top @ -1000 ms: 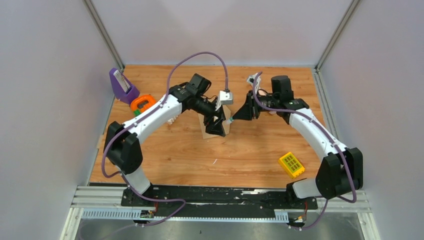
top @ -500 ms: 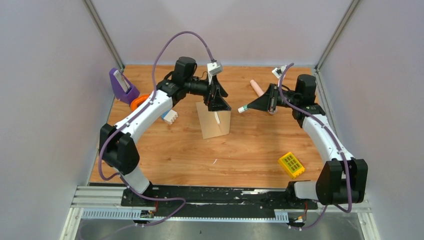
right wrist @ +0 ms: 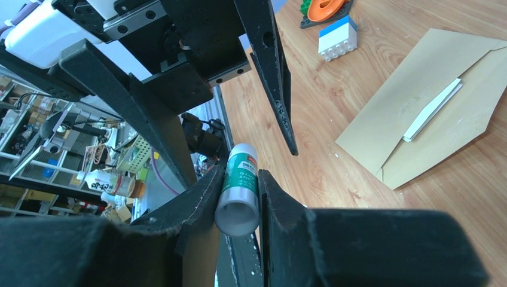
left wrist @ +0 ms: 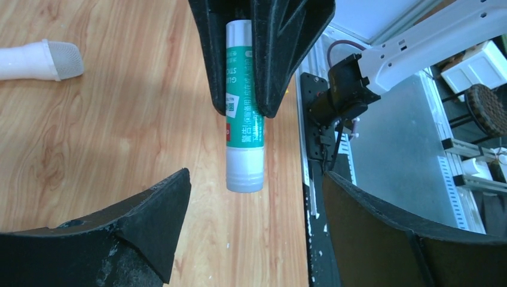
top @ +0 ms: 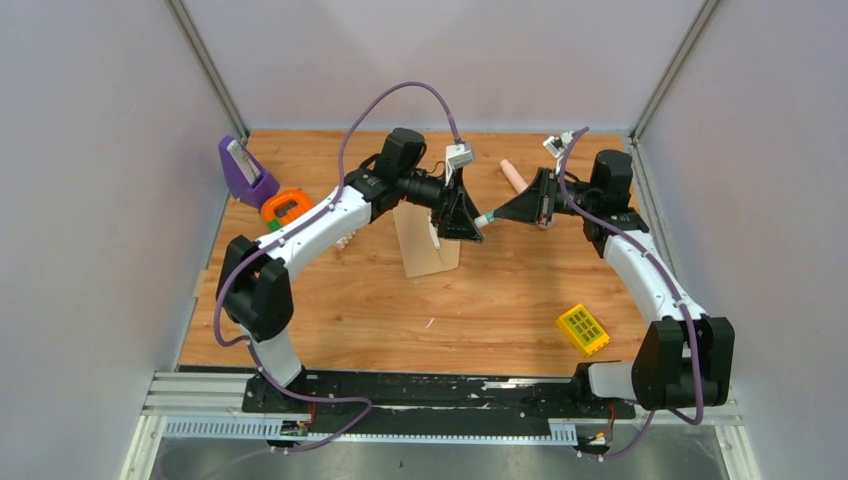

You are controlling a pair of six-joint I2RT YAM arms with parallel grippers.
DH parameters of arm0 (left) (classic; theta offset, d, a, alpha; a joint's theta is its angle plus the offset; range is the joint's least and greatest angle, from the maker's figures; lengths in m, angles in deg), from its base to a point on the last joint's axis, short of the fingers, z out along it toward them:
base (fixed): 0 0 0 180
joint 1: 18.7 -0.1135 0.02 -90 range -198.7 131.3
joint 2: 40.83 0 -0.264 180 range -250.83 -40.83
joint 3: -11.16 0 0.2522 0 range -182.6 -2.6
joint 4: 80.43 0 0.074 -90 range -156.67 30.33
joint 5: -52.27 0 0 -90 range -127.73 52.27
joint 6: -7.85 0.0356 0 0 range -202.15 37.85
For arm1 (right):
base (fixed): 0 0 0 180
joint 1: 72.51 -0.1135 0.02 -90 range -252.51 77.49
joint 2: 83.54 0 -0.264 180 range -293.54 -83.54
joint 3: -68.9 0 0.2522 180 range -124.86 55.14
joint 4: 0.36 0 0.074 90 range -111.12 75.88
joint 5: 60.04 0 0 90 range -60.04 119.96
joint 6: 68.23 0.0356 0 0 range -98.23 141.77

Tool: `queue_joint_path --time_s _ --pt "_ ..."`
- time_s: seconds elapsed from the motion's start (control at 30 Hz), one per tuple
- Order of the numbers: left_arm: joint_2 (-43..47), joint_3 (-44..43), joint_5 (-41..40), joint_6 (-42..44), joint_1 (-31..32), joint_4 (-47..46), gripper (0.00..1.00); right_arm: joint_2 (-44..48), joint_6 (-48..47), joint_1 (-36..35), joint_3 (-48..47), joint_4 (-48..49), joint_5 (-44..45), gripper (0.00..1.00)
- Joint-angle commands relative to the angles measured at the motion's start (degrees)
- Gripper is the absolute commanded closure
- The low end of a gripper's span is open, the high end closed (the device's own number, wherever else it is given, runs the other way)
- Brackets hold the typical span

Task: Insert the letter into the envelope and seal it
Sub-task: Open the solid glue cap from the solid glue.

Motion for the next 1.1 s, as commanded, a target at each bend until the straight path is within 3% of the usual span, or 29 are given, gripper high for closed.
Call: queue_joint_path --time_s 0.0,0.13,0.2,0.27,0.3,0.37,0.43,0.67,1.07 --pt "-0.74 -2.46 2.97 -1.83 0.06 -2.49 0.19 -0.13 0.91 0.2 -0.09 3.27 -2.07 1.0" --pt "-0.93 -2.61 3.48 -2.71 0.35 -3.39 0.42 -0.37 0.74 0.23 0.09 3.36 -2.17 1.0" --pt "-0.97 -2.62 3.47 -3.43 0.31 -4.02 0.48 -0.5 0.78 0.17 0.12 3.49 -2.17 1.0" --pt "-0.79 -2.33 2.81 -4.48 0.3 -5.22 0.46 -0.22 0.89 0.21 0.35 3.64 -1.43 1.0" --pt "-0.58 -1.56 2.39 -5.96 0.29 -5.99 0.4 0.15 1.25 0.26 0.85 4.23 -0.78 1.0" --pt "0.16 0.3 1.71 -8.65 0.25 -10.45 0.17 0.65 3.21 0.25 2.09 7.14 -0.29 1.0" --pt "0.96 2.08 1.55 -11.26 0.28 -13.92 0.12 0.89 4.99 0.31 2.73 8.77 -0.05 1.0" --pt "1.63 5.72 0.32 -19.03 0.21 -22.8 0.2 2.41 14.38 2.65 7.62 18.34 4.28 1.0" --pt "-0.25 6.85 0.9 -25.6 -0.23 -30.11 0.41 0.65 19.8 5.01 9.56 23.84 3.36 1.0"
